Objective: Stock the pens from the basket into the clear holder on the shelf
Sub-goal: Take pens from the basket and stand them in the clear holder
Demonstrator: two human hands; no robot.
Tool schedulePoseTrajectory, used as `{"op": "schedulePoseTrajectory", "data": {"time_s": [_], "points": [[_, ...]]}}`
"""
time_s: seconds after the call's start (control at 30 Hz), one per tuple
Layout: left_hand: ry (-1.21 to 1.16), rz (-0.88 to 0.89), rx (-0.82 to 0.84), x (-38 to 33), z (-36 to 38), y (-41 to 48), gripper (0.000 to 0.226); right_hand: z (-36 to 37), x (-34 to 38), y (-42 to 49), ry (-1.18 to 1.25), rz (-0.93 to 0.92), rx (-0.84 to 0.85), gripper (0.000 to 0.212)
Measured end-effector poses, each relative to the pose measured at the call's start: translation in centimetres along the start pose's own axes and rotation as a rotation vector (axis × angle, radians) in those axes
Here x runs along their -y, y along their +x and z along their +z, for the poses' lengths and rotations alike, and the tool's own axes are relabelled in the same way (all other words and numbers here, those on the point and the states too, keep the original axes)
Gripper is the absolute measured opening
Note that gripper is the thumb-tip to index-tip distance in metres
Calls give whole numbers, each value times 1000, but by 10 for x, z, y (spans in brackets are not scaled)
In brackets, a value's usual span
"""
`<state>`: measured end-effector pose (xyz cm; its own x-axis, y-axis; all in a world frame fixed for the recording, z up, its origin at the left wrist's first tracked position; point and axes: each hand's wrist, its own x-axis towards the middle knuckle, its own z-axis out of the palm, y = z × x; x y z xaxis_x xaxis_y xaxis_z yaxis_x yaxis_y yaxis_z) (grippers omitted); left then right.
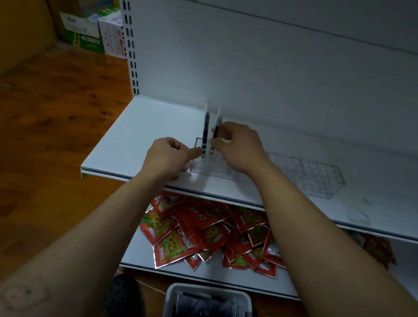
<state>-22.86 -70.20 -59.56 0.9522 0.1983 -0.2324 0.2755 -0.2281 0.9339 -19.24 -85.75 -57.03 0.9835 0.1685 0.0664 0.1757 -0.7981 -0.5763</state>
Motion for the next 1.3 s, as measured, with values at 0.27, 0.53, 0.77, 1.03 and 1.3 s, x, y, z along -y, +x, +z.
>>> {"op": "schedulePoseTrajectory", "data": {"time_s": [0.27, 0.53, 0.77, 1.03, 1.3], "points": [[292, 196, -5, 4, -5, -35, 34, -6, -16, -86, 64, -27, -497, 12], [620, 290, 296, 40, 38, -100, 24, 38, -102, -190, 125, 349, -129, 19], [857, 53, 568, 141, 83, -113, 23, 109, -163, -236, 118, 562, 557, 20], [1012, -230, 702, 243, 91, -121, 33, 183, -197, -272, -70, 580, 875, 29], [809, -295, 712, 273, 116, -111, 20, 237, -214, -274, -357, 464, 1018, 40]]}}
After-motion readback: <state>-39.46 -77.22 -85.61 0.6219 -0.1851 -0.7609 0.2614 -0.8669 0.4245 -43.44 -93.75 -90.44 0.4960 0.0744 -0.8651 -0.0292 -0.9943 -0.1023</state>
